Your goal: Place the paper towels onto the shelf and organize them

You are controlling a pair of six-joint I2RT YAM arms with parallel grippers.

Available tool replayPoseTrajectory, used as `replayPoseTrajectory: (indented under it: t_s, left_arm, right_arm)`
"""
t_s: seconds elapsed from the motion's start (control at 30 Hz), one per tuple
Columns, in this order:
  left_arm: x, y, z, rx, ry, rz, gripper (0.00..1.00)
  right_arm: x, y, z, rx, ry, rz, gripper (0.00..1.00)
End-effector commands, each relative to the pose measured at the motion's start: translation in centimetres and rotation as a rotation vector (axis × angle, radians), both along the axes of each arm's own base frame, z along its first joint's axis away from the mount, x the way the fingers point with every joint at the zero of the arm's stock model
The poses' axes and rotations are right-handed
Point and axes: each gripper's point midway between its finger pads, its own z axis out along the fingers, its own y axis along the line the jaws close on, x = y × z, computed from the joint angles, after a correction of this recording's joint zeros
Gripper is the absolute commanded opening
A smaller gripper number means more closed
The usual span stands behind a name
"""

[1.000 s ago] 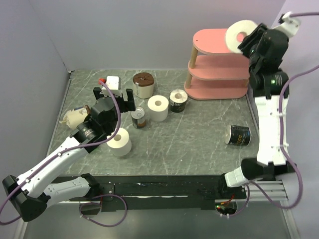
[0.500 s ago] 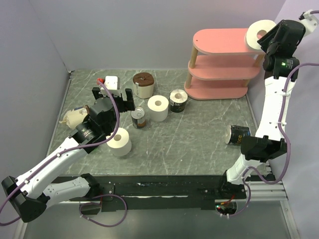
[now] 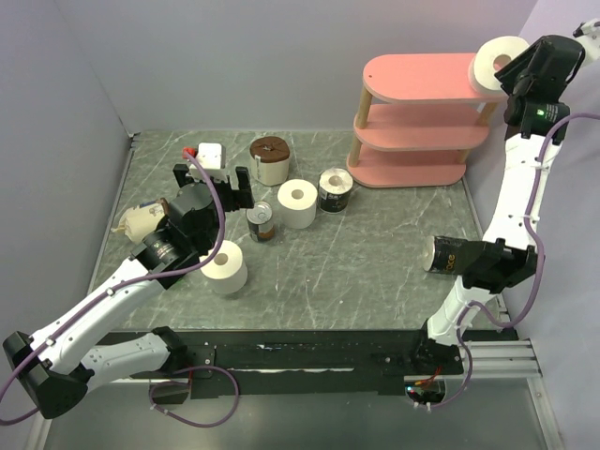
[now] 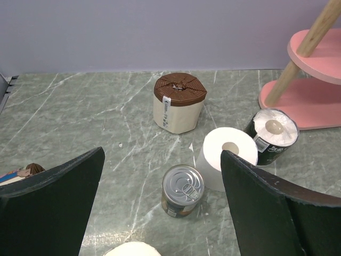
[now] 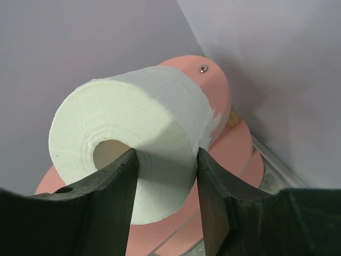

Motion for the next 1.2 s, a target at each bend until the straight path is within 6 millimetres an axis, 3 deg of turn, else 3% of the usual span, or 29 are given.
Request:
replayPoseTrajectory:
  t_s: [0.0, 0.23, 0.5, 1.17]
  left_arm:
    - [-0.1, 0.5, 1.3, -0.012, -0.038, 0.02, 0.96]
    - [-0.2, 0.4, 1.4, -0.017, -0.041, 0.01, 0.96]
    - [-0.2, 0.3, 1.3, -0.016, -0.037, 0.008, 0.96]
    - [-0.3, 0.3, 1.5, -0.017, -0.039, 0.005, 0.96]
  right_arm:
    - [0.0, 0.2, 5.1, -0.033, -0.173, 0.028, 0.5]
    - [0.6, -0.5, 5.4, -0.007, -0.206, 0.041, 0.5]
    - [2.1, -0.7, 4.4, 0.031, -0.207, 0.061, 0.5]
    - [3.8, -1.6, 3.6, 0.071, -0.233, 0.044, 0.6]
